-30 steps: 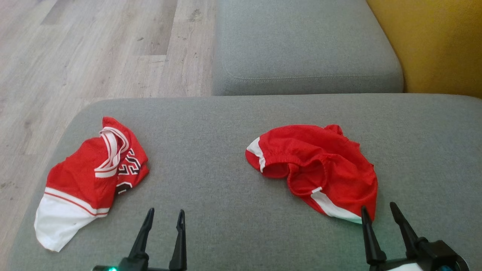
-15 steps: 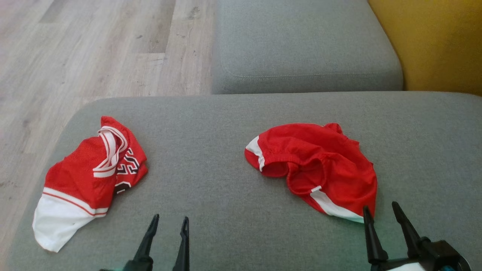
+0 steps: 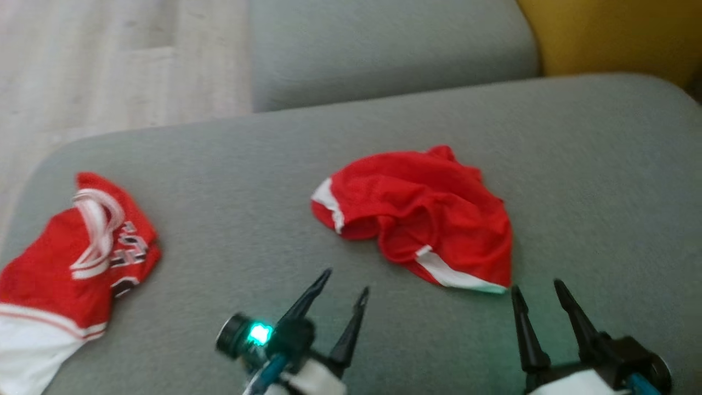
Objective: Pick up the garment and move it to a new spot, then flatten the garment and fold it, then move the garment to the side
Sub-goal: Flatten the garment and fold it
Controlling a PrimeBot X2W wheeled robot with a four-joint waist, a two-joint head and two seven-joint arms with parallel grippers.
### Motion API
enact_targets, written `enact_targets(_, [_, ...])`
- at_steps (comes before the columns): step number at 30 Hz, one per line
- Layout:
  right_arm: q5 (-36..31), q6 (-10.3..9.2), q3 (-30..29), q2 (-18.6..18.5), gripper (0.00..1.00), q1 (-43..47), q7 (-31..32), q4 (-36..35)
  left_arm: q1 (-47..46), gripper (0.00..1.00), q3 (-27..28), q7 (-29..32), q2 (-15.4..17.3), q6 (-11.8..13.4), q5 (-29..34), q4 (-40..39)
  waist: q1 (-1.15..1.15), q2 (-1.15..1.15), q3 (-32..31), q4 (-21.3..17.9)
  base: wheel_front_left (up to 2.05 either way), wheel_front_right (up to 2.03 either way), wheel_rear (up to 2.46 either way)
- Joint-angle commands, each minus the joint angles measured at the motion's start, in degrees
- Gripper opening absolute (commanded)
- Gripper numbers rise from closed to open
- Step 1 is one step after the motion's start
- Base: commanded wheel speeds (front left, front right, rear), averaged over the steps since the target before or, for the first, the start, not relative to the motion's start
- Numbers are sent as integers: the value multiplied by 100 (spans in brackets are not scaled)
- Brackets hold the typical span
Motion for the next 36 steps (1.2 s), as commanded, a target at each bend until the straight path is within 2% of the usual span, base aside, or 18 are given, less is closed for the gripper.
enact_targets(1, [-7,39,148,-44,100,-326,-22,-184,-309,100,114,-61,-8,34,-34,-112,-1,0,247,-296,0,0,0])
enact_targets(7, [19,39,182,-44,100,-590,-22,-249,-1410,100,-575,-61,-8,238,-299,666,-1,0,822,-883,0,0,0])
enact_targets(9, [40,39,173,-44,100,-728,-22,-243,-1846,100,-814,-61,-8,244,-451,887,-1,0,1042,-1157,0,0,0])
enact_targets(14, [100,39,174,-44,100,-860,-22,-237,-2250,100,-1116,-61,-8,201,-648,1283,-1,0,1229,-1528,0,0,0])
enact_targets(19, [166,39,245,-44,100,-927,-22,-233,-2453,100,-1313,-61,-8,194,-906,1787,-1,0,1308,-1794,0,0,0])
enact_targets(28, [249,39,309,-44,100,-985,-22,-212,-2830,100,-1324,-61,-8,498,-1038,2566,-1,0,1370,-2003,0,0,0])
enact_targets(29, [248,39,307,-44,100,-987,-22,-208,-2850,60,-1326,-61,-8,535,-1038,2627,-1,0,1366,-2009,0,0,0])
enact_targets(30, [248,39,299,-44,100,-989,-22,-207,-2872,39,-1325,-61,-8,566,-1034,2636,-1,0,1360,-2011,0,0,0])
enact_targets(31, [250,39,289,-44,100,-988,-22,-205,-2883,0,-1318,-61,-8,577,-1035,2609,-1,0,1344,-2010,0,0,0])
enact_targets(36, [244,39,250,-44,100,-929,-22,-160,-2821,0,-1268,-61,-8,264,-1394,1910,-1,0,1127,-1947,0,0,0])
